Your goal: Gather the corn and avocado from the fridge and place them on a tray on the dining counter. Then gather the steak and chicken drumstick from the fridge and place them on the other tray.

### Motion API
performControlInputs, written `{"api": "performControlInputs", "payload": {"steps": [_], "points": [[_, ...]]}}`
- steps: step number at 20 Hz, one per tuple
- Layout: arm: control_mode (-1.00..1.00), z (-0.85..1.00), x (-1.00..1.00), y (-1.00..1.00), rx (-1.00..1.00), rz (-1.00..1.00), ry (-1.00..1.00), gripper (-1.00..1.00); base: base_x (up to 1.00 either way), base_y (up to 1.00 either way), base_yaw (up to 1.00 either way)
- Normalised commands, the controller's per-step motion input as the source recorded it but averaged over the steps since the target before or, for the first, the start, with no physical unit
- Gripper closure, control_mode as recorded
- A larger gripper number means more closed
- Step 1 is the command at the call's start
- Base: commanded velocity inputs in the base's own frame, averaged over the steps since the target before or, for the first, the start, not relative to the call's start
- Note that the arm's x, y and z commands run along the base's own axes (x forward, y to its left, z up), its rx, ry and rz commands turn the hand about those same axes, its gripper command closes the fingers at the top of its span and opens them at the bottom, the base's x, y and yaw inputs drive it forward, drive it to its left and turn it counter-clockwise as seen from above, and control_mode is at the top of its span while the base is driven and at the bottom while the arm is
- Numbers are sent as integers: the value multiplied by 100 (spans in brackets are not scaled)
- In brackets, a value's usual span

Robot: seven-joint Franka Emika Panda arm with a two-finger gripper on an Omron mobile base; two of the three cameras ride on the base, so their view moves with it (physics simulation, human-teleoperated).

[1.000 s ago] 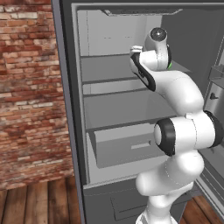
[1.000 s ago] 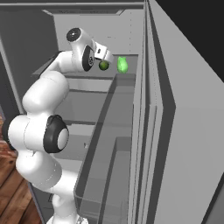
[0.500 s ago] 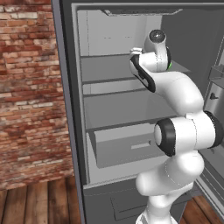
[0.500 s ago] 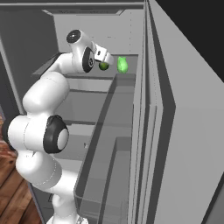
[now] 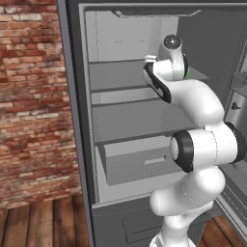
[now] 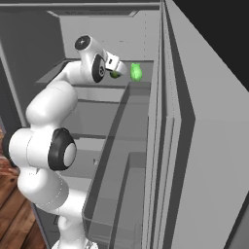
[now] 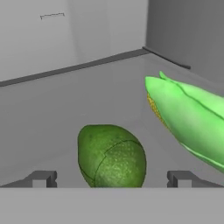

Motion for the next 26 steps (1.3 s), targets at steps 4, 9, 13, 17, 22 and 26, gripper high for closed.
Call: {"api": "performControlInputs", "payload": {"steps": [4,9,13,17,22,26], "points": [[-100,-9,12,-8,0,0,1,-100,0,0,0],[-100,-10,22,-4,0,0,0,-100,0,0,0],[-100,-6,14,0,0,0,0,-100,0,0,0],[-100,-5,2,0,0,0,0,-100,0,0,0],[-100,-14,0,0,0,0,4,100,0,0,0],[-100,-9,0,0,0,0,0,100,0,0,0]]}}
